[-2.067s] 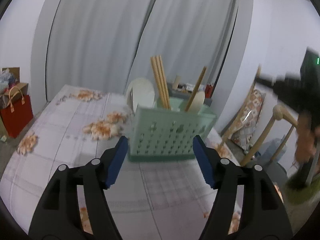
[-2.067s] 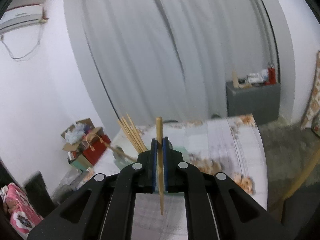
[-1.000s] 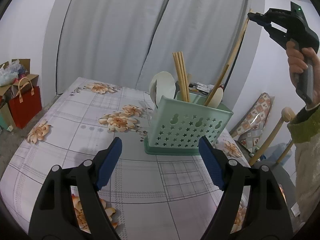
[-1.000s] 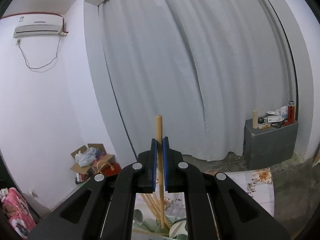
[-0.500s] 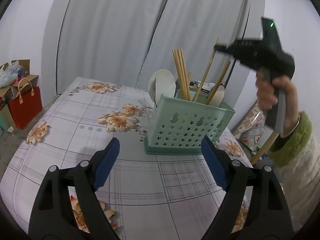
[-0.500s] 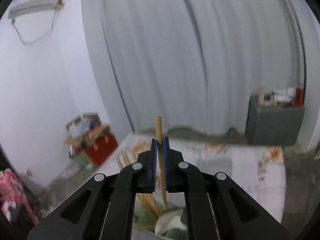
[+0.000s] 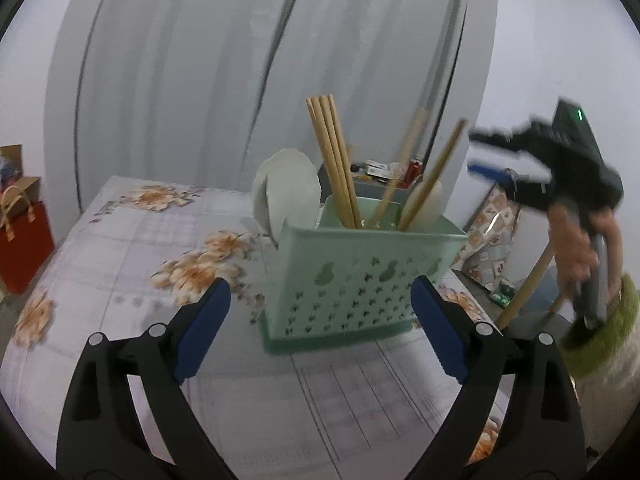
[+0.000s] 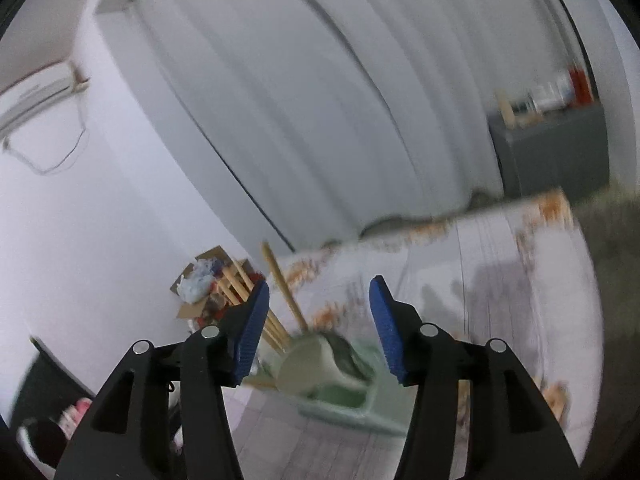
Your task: Organize utensils
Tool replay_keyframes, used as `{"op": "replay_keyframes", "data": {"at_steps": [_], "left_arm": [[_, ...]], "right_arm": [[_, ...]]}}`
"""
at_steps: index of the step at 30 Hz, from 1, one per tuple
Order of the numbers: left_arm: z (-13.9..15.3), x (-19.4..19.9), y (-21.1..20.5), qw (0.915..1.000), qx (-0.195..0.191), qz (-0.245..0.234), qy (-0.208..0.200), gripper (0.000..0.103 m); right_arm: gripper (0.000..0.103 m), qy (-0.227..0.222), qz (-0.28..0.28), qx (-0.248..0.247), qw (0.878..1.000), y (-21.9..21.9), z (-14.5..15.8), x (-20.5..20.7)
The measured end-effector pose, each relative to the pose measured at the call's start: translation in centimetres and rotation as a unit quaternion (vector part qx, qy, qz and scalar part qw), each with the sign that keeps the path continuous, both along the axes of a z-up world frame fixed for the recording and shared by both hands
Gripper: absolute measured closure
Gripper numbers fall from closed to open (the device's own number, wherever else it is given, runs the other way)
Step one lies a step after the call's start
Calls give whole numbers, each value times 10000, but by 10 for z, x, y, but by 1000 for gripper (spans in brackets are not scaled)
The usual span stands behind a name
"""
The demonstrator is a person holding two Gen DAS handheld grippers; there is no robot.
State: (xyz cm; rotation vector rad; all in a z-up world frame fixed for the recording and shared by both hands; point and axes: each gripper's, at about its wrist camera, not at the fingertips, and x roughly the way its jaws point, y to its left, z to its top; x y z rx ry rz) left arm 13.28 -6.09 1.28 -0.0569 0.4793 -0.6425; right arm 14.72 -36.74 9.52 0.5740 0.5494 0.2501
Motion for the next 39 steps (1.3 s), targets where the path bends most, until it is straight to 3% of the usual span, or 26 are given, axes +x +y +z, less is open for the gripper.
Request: {"op": "replay_keyframes", "data": {"at_steps": [5, 9, 18, 26, 35, 39], "left_arm": [[-11, 36, -19, 9996, 90, -204, 183, 15], [-14, 46, -28, 9990, 21, -325, 293, 15], [-11, 39, -34, 9990, 163, -137, 382, 14], [-6, 6, -14, 9987, 182, 38, 483, 14], [-5, -3, -6, 9987, 273, 158, 407, 13], [-8, -21, 3, 9977, 379, 381, 405, 13]], "right_arm": [[52, 678, 65, 651, 9955, -6, -63, 12], [49, 780, 207, 799, 9935, 3, -78, 22], [47, 808, 232, 801, 9932, 16, -81, 23], [47, 985, 336, 878, 9907, 37, -79, 2], [47, 1001, 227, 924, 9904, 44, -77, -20], [47, 720, -146, 536, 9959, 40, -59, -54]]}}
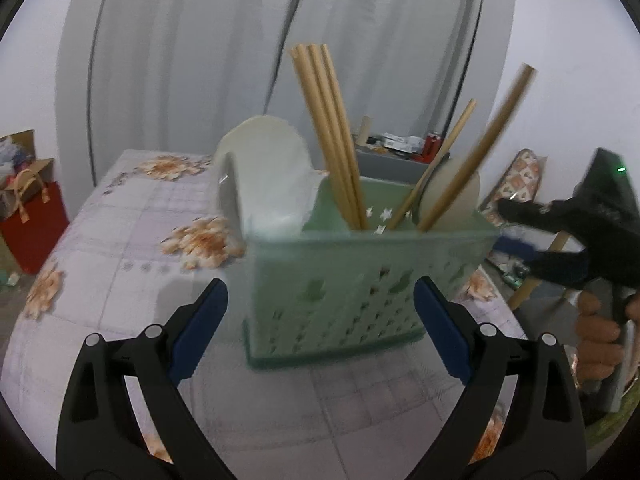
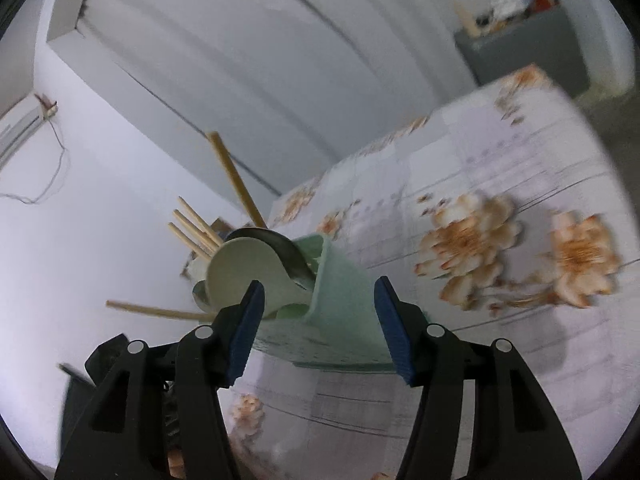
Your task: Organize utensils
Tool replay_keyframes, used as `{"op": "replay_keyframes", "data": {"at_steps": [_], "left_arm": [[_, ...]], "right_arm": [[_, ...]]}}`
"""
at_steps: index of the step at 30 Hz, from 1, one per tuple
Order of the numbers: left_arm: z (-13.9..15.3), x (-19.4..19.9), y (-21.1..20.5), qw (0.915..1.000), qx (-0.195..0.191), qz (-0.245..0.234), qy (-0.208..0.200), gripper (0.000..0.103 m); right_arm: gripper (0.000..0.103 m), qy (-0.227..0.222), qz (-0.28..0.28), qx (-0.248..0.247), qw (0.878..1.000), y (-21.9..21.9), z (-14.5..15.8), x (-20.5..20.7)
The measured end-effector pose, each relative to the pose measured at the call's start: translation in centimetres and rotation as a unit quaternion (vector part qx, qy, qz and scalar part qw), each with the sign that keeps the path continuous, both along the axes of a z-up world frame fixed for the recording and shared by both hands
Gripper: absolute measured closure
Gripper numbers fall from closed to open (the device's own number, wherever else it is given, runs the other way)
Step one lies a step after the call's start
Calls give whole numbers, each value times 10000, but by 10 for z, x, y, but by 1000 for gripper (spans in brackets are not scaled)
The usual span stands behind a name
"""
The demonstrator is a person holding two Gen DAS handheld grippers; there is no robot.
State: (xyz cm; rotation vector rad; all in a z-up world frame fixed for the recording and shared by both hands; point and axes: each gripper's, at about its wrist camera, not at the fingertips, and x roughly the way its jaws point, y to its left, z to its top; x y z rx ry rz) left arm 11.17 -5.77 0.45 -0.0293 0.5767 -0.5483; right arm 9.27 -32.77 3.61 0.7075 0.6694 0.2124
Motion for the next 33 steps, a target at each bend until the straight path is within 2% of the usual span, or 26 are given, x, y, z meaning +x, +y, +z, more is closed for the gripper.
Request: {"op": "replay_keyframes", "data": {"at_steps": [3, 5, 6, 8, 11, 14, 16, 19, 23, 25, 29, 33], "left_arm": [[-4, -18, 8, 9995, 90, 258, 135, 13], [-9, -28, 8, 9977, 371, 522, 205, 13], [-10, -34, 7, 9953, 598, 733, 219, 12], [-10, -40, 7, 9915, 767, 1039, 176, 10], [-5, -46, 8, 9860, 859, 1422, 118, 9], [3, -48, 9, 9792, 1038, 1739, -97, 9], [10, -53, 9, 9717, 1184, 2006, -397, 9], [18, -57, 8, 9608, 1476, 2263, -629, 9], [23, -50, 11, 9510, 1681, 2567, -373, 9], [22, -49, 12, 9500, 1713, 2594, -294, 9], [19, -47, 15, 9446, 1840, 2707, -246, 9], [20, -46, 19, 9409, 1806, 2855, -222, 9]], "right_arm": [[37, -119, -230, -849, 9961, 10, 16, -29], [28, -118, -270, -1443, 9891, 24, 20, -42], [22, -60, -287, -1781, 9836, 34, 20, -48], [14, 101, -384, -2656, 9633, 59, 15, -57], [10, 201, -442, -3311, 9423, 80, 5, -65], [7, 313, -733, -3495, 9335, 87, -2, -69], [7, 340, -845, -3552, 9303, 89, -3, -68], [7, 379, -960, -3827, 9181, 94, -3, -66], [7, 353, -1090, -4034, 9078, 99, 3, -64], [7, 388, -1184, -4070, 9049, 98, 4, -63], [7, 432, -1278, -4067, 9036, 95, 5, -61], [7, 517, -1338, -4017, 9045, 92, 3, -58]]}}
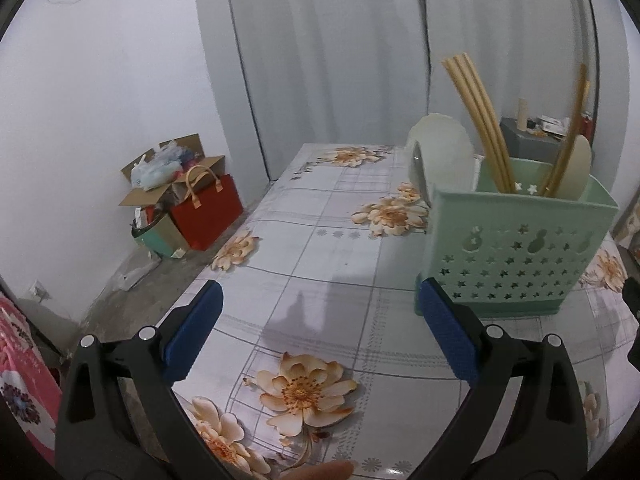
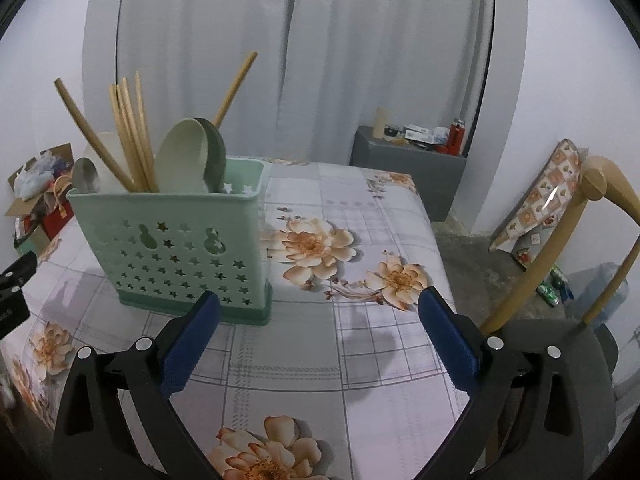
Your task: Organize utensils
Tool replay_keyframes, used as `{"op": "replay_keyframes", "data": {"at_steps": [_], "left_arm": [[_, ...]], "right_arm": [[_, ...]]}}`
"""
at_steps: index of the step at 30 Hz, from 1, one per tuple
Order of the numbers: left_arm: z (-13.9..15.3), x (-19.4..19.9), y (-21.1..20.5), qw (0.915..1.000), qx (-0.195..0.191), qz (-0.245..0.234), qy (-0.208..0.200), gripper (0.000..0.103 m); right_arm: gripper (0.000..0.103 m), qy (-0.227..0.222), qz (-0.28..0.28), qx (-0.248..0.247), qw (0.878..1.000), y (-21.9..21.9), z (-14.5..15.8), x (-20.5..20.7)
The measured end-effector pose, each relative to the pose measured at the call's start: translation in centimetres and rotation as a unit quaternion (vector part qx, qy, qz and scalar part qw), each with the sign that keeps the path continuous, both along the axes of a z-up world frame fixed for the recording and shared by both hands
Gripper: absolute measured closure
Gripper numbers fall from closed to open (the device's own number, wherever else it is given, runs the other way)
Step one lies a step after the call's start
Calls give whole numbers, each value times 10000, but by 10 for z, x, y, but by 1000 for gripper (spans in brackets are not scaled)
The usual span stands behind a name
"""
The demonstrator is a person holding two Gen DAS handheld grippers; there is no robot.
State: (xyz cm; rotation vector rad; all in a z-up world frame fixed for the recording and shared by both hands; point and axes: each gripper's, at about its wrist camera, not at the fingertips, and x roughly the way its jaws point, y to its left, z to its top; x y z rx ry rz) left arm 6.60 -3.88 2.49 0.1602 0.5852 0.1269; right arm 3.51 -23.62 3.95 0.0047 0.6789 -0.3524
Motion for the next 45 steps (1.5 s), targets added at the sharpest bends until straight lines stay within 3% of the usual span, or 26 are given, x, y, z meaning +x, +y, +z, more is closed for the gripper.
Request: {"op": "replay_keyframes", "data": {"at_steps": [6, 45], "left_arm": [[-1, 6, 9, 9998, -26, 190, -3, 9], [-4, 10, 12, 9996, -61, 221, 159, 9]], "right_arm": [[7, 60, -31, -5, 10000, -1, -3, 5], [7, 95, 25, -12, 10000, 5, -1, 4]]}}
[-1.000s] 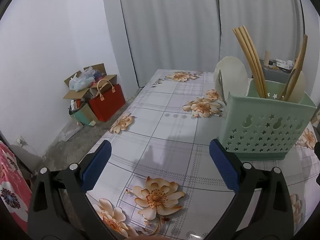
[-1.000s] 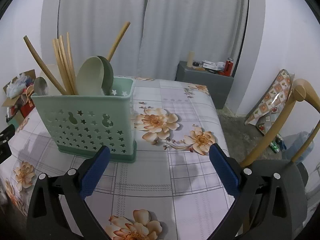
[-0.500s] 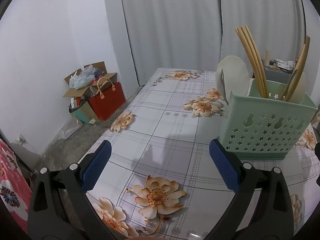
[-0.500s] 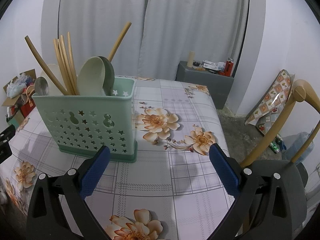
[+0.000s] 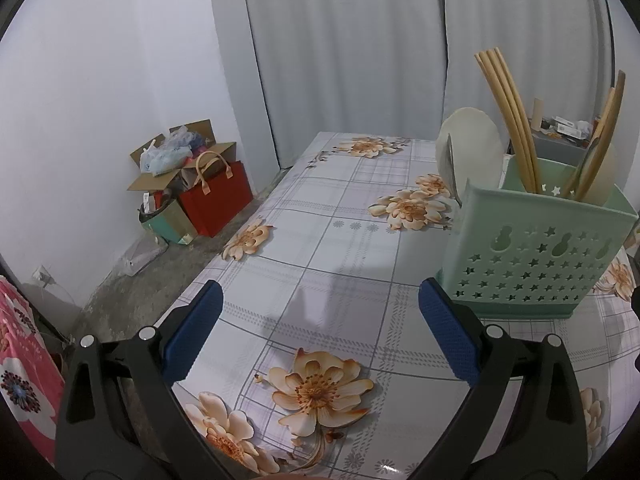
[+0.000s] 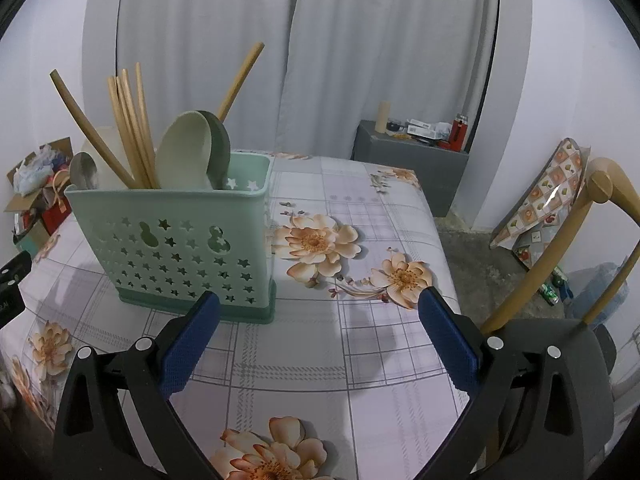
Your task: Organize utensils
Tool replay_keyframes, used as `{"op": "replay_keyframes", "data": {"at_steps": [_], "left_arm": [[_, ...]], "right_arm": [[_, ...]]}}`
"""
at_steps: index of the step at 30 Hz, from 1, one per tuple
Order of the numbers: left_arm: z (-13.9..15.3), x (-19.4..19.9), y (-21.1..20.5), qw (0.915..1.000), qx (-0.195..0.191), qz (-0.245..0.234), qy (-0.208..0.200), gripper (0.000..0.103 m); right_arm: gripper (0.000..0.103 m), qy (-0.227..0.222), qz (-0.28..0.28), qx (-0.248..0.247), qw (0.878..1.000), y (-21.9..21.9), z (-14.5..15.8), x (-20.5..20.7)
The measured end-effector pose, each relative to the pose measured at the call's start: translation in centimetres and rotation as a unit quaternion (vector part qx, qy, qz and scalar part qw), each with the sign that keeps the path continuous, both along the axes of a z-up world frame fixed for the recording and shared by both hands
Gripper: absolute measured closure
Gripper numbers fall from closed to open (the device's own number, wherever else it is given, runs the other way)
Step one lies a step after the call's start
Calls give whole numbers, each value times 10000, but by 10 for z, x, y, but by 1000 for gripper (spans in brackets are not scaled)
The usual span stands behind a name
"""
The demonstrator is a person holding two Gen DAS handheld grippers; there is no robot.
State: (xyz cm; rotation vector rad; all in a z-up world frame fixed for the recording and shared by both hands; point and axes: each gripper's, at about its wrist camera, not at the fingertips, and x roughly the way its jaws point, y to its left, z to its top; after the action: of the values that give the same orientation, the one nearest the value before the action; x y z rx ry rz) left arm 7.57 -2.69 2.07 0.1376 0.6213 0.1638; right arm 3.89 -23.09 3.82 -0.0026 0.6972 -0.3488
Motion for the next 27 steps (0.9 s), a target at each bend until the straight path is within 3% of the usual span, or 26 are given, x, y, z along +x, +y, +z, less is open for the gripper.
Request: {"op": "replay_keyframes", "data": {"at_steps": [27], "left_arm": [[0, -1, 0, 10000, 7, 15, -1, 9]], "right_arm": [[7, 7, 5, 5, 10000, 1, 1, 0]]}}
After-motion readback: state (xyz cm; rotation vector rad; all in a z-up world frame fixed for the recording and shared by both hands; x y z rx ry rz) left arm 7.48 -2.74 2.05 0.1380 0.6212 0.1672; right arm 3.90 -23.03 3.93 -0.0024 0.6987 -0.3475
